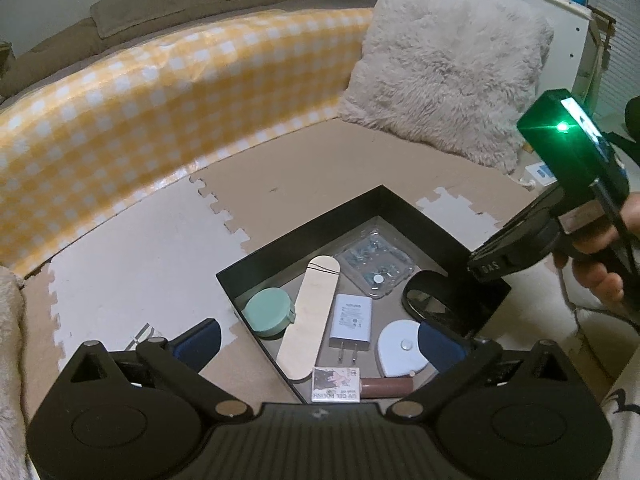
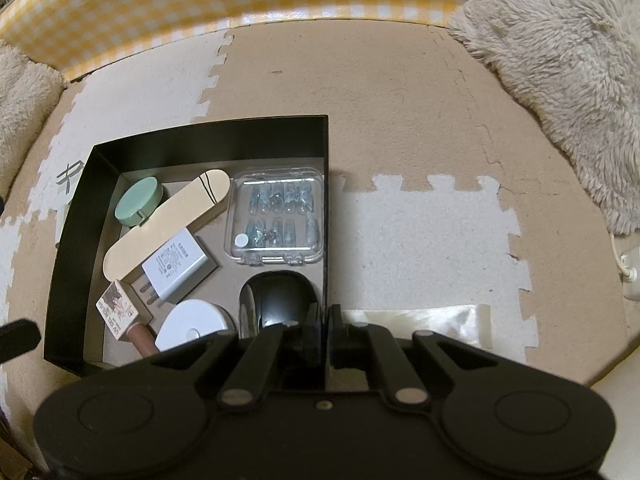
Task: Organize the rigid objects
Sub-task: 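Move the left tool to the white watch-band tool and grasp its handle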
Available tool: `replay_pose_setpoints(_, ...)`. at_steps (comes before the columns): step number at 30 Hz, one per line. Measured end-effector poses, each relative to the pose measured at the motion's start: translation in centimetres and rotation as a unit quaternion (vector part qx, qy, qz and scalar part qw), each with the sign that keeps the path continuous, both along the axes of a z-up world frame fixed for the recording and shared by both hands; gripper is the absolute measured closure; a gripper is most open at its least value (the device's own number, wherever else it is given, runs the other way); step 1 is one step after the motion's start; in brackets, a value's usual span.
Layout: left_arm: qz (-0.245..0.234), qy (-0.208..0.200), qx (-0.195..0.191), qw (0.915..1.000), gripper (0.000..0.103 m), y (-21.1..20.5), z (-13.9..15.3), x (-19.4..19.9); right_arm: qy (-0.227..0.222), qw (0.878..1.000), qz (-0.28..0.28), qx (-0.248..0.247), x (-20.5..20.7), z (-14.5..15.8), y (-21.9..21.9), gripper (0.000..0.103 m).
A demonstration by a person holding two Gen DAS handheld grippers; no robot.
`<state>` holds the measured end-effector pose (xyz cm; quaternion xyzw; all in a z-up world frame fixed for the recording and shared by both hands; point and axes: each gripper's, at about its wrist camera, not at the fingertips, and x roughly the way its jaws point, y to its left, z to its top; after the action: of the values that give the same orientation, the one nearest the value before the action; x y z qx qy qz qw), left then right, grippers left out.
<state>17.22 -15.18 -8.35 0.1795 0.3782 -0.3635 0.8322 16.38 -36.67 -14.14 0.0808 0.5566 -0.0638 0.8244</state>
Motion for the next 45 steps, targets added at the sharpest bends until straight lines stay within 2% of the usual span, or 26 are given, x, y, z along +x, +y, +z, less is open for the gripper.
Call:
replay_pose_setpoints(6, 0.016, -0.010, -0.030, 0.9994, 0.000, 1.5, 0.5, -0.4, -0.001, 1.000, -0.001, 0.005, -0.1, 0.0, -0.1, 0.099)
replay_pose_setpoints(12, 0.063, -0.011, -0.064, 0.9959, 0.000, 3.5, 0.9, 0.7, -0.003, 1.000, -0.007, 0.015, -0.2, 0.0, -0.5, 0.099)
replay_pose_setpoints(21, 0.125, -0.003, -0.083, 0.9886, 0.000, 6.0, 0.8, 2.9, -0.009, 0.999, -0.019, 0.039, -0.2, 0.0, -1.1, 0.097)
replay_pose_setpoints(27, 0.171, 0.003, -0.102, 0.9799, 0.000, 8.1, 0.6, 4.7, -0.028, 0.998, -0.029, 0.039, 0.0, 0.3, -1.3, 0.097)
replay_pose_setpoints(33, 0.211, 0.010, -0.100, 0.9723, 0.000, 9.4, -0.4, 6.5, -0.043, 0.998, -0.037, 0.035, 1.1, 0.4, -1.6, 0.097)
replay_pose_setpoints(38, 0.230, 0.042, -0.098, 0.9672, 0.000, 10.2, -1.9, 7.7, -0.043, 0.998, -0.035, 0.025, 2.7, -0.2, -1.5, 0.097)
replay_pose_setpoints(45, 0.262, 0.063, -0.083, 0.9594, 0.000, 11.0, -4.1, 9.2, -0.041, 0.998, -0.033, 0.020, 4.3, -1.0, -1.6, 0.097)
